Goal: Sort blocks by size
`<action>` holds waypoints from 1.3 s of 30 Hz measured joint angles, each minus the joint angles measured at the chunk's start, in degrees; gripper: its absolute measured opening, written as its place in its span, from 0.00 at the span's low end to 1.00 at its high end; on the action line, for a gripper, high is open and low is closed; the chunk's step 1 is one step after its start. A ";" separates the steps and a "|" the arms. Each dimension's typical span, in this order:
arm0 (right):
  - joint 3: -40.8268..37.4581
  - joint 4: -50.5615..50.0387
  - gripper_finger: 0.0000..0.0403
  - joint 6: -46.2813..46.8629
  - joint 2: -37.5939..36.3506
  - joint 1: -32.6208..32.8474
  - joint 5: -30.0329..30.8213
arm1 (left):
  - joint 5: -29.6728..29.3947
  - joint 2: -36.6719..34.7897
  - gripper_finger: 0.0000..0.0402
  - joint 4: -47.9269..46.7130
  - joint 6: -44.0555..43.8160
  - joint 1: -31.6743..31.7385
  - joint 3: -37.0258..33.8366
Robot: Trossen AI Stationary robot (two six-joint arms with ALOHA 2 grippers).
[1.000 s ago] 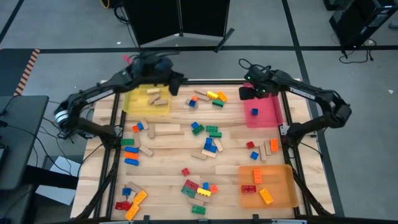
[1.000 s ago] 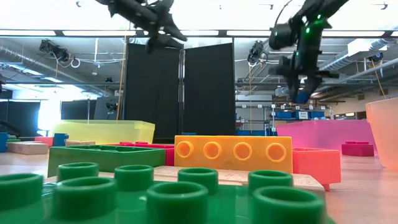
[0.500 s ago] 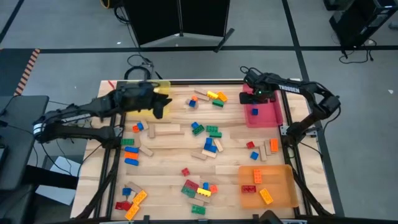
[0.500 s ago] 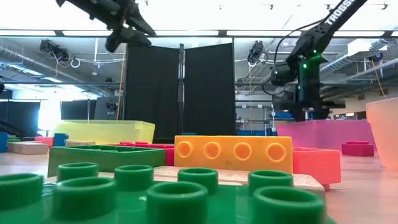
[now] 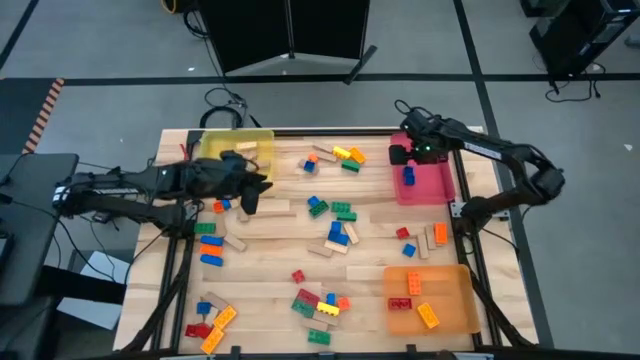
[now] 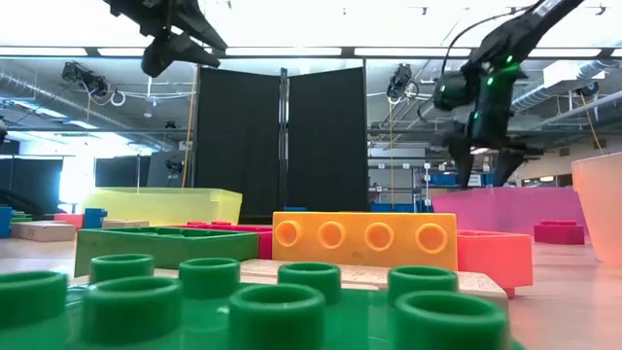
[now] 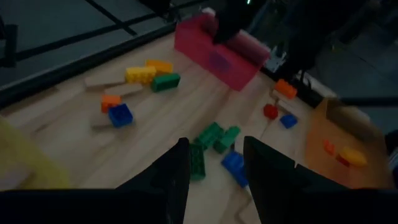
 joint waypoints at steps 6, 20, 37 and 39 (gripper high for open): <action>0.00 -8.03 0.73 3.32 -11.79 7.12 0.51 | -6.57 0.16 0.39 -3.83 -4.86 -7.18 0.00; 0.02 -9.08 0.69 19.92 -26.55 34.40 8.30 | -6.53 10.75 0.39 -0.58 7.26 -11.73 0.02; 0.02 -9.03 0.67 27.56 -26.58 47.95 16.61 | 3.89 41.03 0.39 21.65 20.67 -11.62 4.46; 0.02 -9.03 0.67 27.78 -26.56 48.34 16.77 | 5.92 44.14 0.39 20.19 23.44 -11.62 7.01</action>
